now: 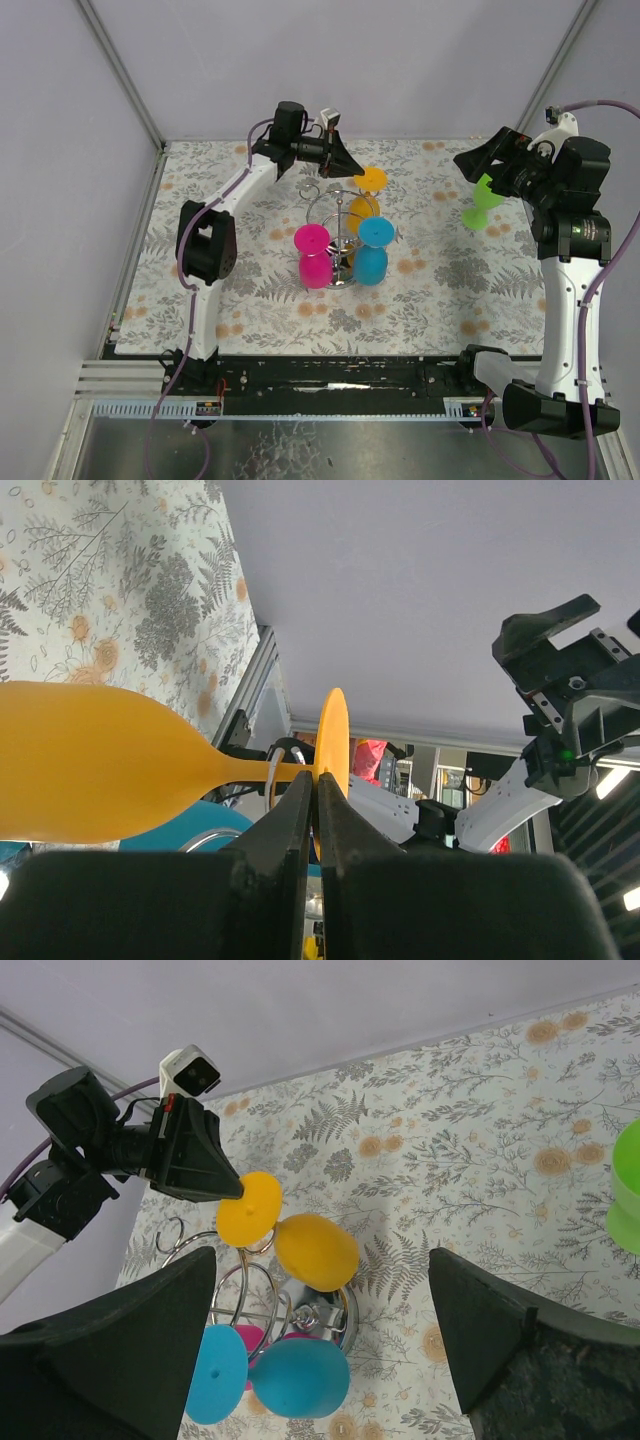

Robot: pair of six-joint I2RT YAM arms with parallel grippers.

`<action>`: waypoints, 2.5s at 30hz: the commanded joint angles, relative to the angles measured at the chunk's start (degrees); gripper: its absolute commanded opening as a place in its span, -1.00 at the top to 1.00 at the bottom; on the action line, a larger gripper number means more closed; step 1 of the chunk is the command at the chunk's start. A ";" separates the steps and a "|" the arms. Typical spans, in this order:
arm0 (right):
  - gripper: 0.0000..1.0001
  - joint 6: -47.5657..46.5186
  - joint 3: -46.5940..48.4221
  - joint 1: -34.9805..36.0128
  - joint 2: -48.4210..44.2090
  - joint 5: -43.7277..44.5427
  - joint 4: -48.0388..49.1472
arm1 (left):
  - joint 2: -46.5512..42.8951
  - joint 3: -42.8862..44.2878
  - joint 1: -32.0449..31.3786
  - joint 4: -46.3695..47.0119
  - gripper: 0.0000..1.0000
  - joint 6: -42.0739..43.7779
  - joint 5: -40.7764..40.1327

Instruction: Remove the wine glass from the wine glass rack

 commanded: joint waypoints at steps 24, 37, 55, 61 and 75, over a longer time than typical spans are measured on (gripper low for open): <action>-0.91 -2.05 0.37 0.03 -1.51 0.27 -0.53 | 4.76 5.97 -0.88 12.82 1.00 -8.29 5.00; -0.93 -2.39 0.92 0.04 -0.02 -0.24 -0.37 | 8.11 13.09 0.18 16.41 1.00 -9.87 4.47; -0.94 -2.95 -2.39 0.03 -1.83 -0.93 -1.70 | 1.35 26.80 12.02 26.13 1.00 3.65 -1.12; -0.95 -3.97 -1.13 0.05 -2.43 0.15 -4.39 | -14.18 15.38 10.58 13.81 1.00 35.56 -13.27; -0.98 2.81 12.95 -0.05 4.37 12.85 -19.53 | -44.72 -14.78 -18.15 3.59 1.00 108.44 -34.85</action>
